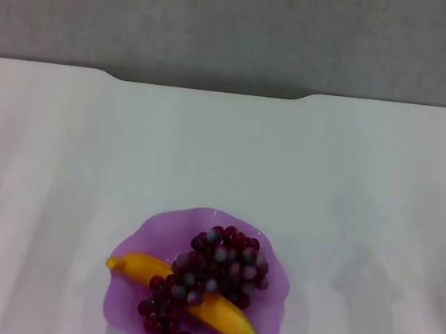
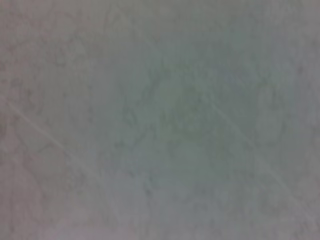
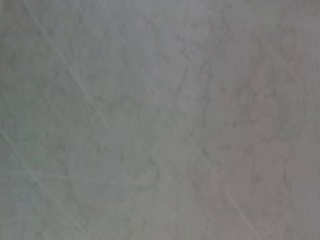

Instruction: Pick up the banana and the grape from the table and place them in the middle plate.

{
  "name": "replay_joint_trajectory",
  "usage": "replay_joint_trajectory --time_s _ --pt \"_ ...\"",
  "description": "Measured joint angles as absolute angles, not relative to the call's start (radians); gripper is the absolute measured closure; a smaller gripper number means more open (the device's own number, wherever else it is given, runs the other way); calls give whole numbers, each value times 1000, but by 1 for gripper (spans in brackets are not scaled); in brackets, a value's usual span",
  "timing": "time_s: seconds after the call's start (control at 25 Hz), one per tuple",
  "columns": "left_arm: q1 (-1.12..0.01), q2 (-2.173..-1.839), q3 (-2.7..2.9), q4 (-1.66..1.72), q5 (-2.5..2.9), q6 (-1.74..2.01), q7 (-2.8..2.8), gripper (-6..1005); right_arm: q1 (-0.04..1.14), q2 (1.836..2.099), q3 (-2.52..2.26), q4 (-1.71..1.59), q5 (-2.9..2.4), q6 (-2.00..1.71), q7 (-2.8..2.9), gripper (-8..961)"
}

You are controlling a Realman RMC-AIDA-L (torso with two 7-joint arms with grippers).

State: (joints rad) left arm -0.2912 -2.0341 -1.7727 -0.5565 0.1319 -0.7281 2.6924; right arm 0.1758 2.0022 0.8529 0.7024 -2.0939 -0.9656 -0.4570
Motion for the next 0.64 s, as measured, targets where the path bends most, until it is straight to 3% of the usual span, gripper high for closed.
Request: replay_joint_trajectory --time_s 0.64 --pt "-293 -2025 -1773 -546 146 -725 2607 984 181 2003 850 698 -2090 -961 -457 954"
